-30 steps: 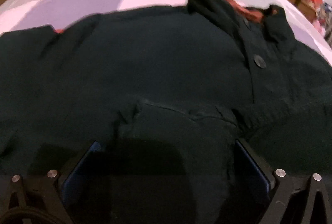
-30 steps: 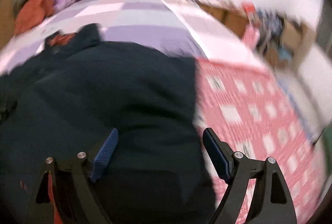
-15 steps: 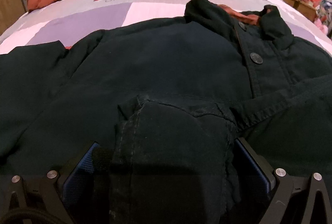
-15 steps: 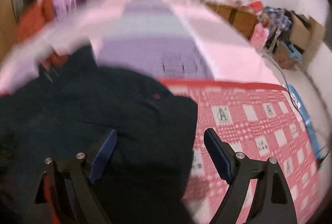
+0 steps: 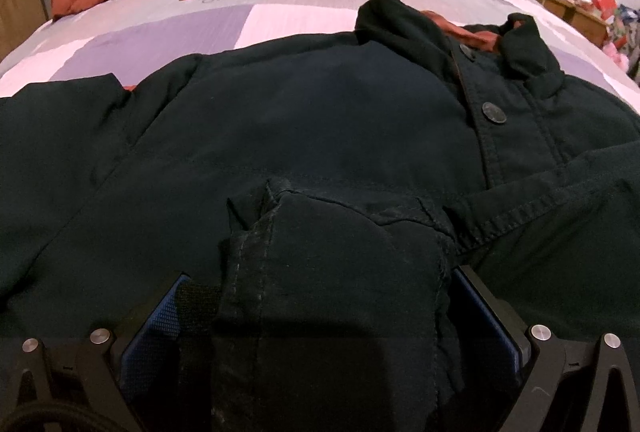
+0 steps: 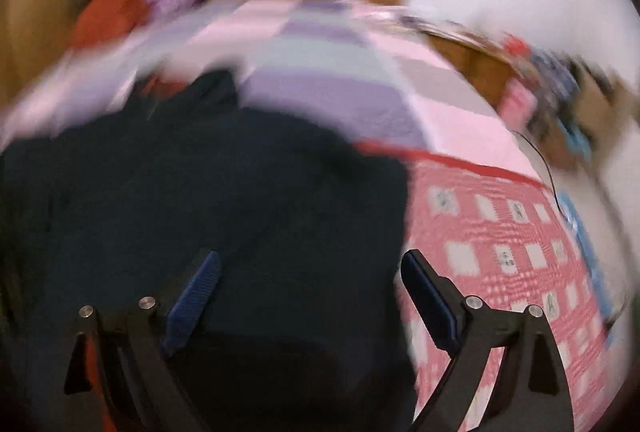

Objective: Fold large clothes

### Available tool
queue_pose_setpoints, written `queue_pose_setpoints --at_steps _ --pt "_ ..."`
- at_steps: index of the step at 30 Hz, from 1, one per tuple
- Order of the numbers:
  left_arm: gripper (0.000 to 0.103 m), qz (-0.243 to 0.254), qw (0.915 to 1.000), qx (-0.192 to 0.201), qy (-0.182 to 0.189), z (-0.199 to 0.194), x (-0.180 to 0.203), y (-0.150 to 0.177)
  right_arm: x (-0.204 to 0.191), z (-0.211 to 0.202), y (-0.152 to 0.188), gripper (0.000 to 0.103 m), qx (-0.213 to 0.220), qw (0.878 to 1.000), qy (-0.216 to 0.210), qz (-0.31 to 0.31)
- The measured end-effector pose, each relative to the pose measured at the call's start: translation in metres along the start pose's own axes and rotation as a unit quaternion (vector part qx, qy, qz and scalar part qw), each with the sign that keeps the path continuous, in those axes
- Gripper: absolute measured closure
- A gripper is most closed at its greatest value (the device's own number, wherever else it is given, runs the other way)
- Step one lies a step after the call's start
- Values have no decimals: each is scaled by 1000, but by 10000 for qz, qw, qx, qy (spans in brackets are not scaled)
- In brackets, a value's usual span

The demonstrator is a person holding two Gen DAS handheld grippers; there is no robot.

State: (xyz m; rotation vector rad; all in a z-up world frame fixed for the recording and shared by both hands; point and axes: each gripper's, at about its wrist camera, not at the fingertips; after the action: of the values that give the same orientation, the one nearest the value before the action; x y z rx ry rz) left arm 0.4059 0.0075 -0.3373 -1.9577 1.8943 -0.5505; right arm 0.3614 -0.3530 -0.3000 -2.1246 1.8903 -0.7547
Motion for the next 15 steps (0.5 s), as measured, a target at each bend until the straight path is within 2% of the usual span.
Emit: queue_pose_setpoints --at_steps 2,3,4,6,8,11,12,13,15 --pt "0 10 10000 4 0 0 0 0 46 15 23 9 -287 9935 -320 1058" --pt "0 8 10000 5 0 0 0 0 65 18 29 9 -401 9869 -282 1540" --pt "0 6 10000 4 -1 0 0 0 75 16 34 9 -394 9836 -125 1756" --pt "0 4 10000 4 0 0 0 0 79 9 37 9 -484 9815 583 1761" --pt "0 14 10000 9 -9 0 0 0 79 3 36 11 -571 9791 795 1780" --pt "0 12 10000 10 -12 0 -1 0 64 -24 24 11 -98 9804 688 1846" --pt "0 12 10000 10 -10 0 -1 0 50 -33 12 11 159 9830 530 1749" --pt "0 14 10000 12 -12 0 0 0 46 -31 -1 11 278 9845 406 1681" --pt "0 18 10000 13 -20 0 0 0 12 -31 -31 11 488 9892 -91 1377"
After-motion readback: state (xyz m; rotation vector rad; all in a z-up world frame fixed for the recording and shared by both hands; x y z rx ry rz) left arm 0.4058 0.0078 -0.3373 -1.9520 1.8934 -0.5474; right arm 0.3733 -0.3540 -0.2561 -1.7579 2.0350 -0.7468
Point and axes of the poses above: each gripper's, at about its wrist camera, not at the fingertips, and z roughly the way its jaws point, x to its right, y to its underside, and after that the axes turned 10 degrees about -x, right-handed
